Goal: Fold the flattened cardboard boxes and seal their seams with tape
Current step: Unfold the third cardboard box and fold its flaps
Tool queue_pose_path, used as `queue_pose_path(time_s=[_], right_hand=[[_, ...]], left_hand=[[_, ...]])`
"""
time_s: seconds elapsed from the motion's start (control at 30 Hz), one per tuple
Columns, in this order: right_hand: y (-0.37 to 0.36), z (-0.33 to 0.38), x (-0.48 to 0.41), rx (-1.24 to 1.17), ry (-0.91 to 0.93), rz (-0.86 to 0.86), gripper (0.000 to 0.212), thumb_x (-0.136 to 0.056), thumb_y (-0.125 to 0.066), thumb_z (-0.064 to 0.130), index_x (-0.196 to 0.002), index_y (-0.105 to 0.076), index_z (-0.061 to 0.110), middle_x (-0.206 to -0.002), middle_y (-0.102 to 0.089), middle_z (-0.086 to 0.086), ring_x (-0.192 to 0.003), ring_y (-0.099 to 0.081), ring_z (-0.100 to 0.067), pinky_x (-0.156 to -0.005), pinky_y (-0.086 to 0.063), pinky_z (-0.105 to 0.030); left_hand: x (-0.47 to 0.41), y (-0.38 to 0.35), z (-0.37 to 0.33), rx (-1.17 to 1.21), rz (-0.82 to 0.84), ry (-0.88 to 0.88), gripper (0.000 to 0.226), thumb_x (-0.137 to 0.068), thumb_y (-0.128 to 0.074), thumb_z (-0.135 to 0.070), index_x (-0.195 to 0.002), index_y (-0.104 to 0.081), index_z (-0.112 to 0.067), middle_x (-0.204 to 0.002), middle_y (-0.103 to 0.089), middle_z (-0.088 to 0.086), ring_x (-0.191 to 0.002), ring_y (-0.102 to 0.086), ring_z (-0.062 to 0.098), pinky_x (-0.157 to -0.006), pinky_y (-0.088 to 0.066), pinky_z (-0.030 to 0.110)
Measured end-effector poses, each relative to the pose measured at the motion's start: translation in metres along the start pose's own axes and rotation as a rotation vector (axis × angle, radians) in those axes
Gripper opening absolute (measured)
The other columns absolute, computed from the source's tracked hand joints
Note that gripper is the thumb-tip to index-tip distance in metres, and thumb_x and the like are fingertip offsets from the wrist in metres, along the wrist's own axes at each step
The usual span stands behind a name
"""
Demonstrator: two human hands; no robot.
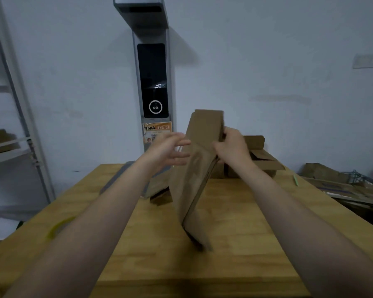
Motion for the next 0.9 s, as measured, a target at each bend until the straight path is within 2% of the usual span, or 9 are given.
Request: queue_pose_path(time_s=[0.13,0.2,0.33,0.43,0.5,0.57,0.7,0.8,0.9], right_hand=[[0.021,-0.031,-0.002,-0.120,-0.095,-0.144,0.030,-0.090,-0.062,0.008,-0.092,-0.060,0.038,-0.094,-0.067,0.013,-0.083,-0.070,-0.019,-0.066,-0.064,-0.049],[0.025,-0.040,0.002,-0.145,-0.099,-0.207,0.035,-0.090,-0.062,0.007,-0.090,-0.060,0.042,-0.095,-0.067,0.016,-0.088,-0.068,-0.016,-0.073,-0.063,-0.048],[0.033,-0.050,0.007,-0.165,-0.111,-0.240,0.037,-0.091,-0.060,0.004,-0.091,-0.061,0.041,-0.095,-0.067,0.017,-0.090,-0.069,-0.018,-0.072,-0.064,-0.048],[0.044,-0.057,0.010,-0.193,-0.134,-0.245,0.037,-0.093,-0.060,0.003,-0.093,-0.061,0.040,-0.096,-0.066,0.017,-0.093,-0.068,-0.019,-0.075,-0.063,-0.049],[0.053,-0.062,0.011,-0.186,-0.131,-0.259,0.040,-0.093,-0.060,0.003,-0.091,-0.060,0.043,-0.100,-0.066,0.016,-0.098,-0.068,-0.020,-0.078,-0.063,-0.049],[0.061,-0.067,0.012,-0.184,-0.134,-0.263,0.036,-0.094,-0.060,0.003,-0.096,-0.062,0.039,-0.106,-0.066,0.010,-0.101,-0.067,-0.023,-0.072,-0.064,-0.049],[0.072,-0.074,0.011,-0.173,-0.132,-0.265,0.030,-0.096,-0.060,0.005,-0.111,-0.063,0.031,-0.102,-0.063,0.016,-0.100,-0.068,-0.024,-0.063,-0.064,-0.048],[0.075,-0.076,0.009,-0.165,-0.124,-0.270,0.033,-0.094,-0.061,0.007,-0.110,-0.064,0.036,-0.100,-0.063,0.024,-0.100,-0.068,-0.020,-0.069,-0.064,-0.047],[0.072,-0.077,0.006,-0.176,-0.099,-0.267,0.035,-0.093,-0.061,0.006,-0.107,-0.064,0.038,-0.098,-0.063,0.026,-0.101,-0.068,-0.017,-0.079,-0.063,-0.048]], left_hand=[[0.006,0.038,0.060,-0.208,-0.247,0.199,0.015,-0.103,-0.059,-0.019,-0.115,-0.063,-0.012,-0.118,-0.071,0.010,-0.094,-0.071,0.025,-0.086,-0.061,0.050],[0.013,0.039,0.092,-0.297,-0.208,0.344,0.017,-0.102,-0.059,-0.022,-0.116,-0.062,-0.012,-0.122,-0.068,0.010,-0.100,-0.067,0.024,-0.084,-0.059,0.047],[0.020,0.016,0.143,-0.412,-0.049,0.565,0.054,-0.098,-0.065,-0.038,-0.144,-0.042,-0.019,-0.131,-0.061,0.012,-0.116,-0.061,0.034,-0.089,-0.057,0.050],[0.016,-0.008,0.176,-0.263,0.007,0.698,0.070,-0.097,-0.064,-0.049,-0.154,-0.036,-0.021,-0.133,-0.058,0.019,-0.113,-0.061,0.039,-0.091,-0.057,0.054],[0.014,-0.021,0.192,-0.146,0.020,0.785,0.080,-0.094,-0.064,-0.058,-0.157,-0.033,-0.019,-0.136,-0.055,0.023,-0.119,-0.059,0.045,-0.101,-0.051,0.060],[0.013,-0.030,0.202,-0.055,0.036,0.875,0.094,-0.089,-0.063,-0.067,-0.160,-0.026,-0.018,-0.148,-0.047,0.028,-0.128,-0.052,0.051,-0.106,-0.045,0.065],[0.017,-0.044,0.205,0.105,0.020,0.961,0.112,-0.079,-0.071,-0.072,-0.163,-0.012,-0.025,-0.153,-0.035,0.036,-0.127,-0.049,0.060,-0.095,-0.045,0.075],[0.019,-0.052,0.207,0.158,-0.033,0.990,0.123,-0.073,-0.072,-0.076,-0.164,-0.009,-0.023,-0.149,-0.037,0.035,-0.112,-0.058,0.058,-0.095,-0.049,0.070],[0.021,-0.053,0.203,0.185,-0.044,1.019,0.131,-0.068,-0.073,-0.080,-0.164,-0.005,-0.021,-0.152,-0.033,0.032,-0.120,-0.053,0.057,-0.098,-0.043,0.074]])
Point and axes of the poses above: each hand's wrist, its own x-axis away from the middle knuckle, its own y-axis out of the back of the hand, z = x × y, the point moved 2 cm from there along -x, towards the middle knuckle
